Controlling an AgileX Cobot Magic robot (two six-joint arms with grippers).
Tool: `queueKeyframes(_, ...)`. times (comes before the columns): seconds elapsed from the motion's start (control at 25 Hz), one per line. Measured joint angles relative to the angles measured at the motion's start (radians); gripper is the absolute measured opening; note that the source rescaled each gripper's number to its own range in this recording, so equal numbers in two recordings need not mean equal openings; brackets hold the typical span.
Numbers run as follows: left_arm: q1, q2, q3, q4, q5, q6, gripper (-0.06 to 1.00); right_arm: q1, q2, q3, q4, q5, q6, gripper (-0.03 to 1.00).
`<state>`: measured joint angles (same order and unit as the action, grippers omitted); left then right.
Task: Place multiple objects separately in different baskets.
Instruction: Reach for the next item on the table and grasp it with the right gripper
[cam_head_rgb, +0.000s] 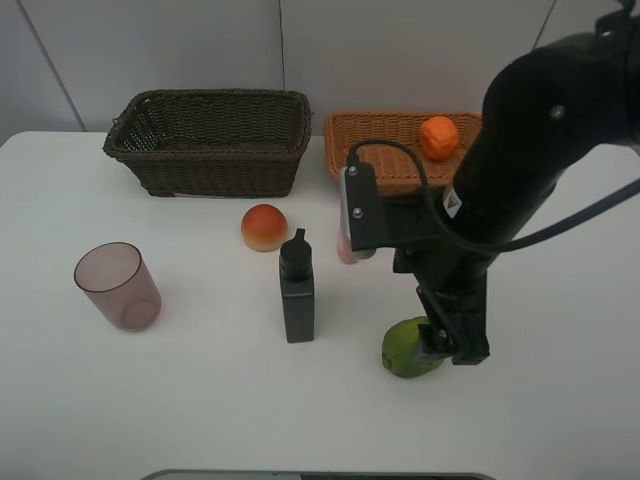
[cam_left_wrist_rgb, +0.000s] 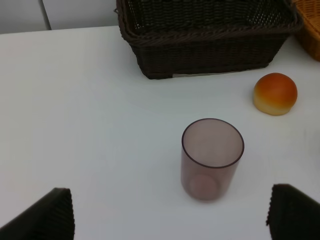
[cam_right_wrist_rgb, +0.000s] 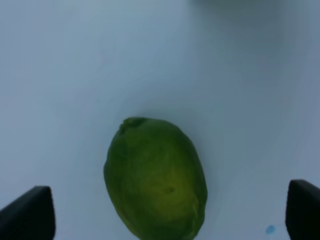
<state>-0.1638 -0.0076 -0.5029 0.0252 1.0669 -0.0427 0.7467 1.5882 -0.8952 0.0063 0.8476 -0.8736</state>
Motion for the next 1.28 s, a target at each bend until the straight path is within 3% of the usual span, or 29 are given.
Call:
queueKeyframes(0.52,0.000,0.000,0.000,0.000,0.000,0.000,1.00,-0.004,0.021,0.157,-0.058,-0.205,-0.088,0.95)
queueKeyframes(1.28,0.000,0.000,0.000,0.000,0.000,0.000,1.00,-0.044,0.215,0.164,-0.058,-0.377,-0.111,0.95)
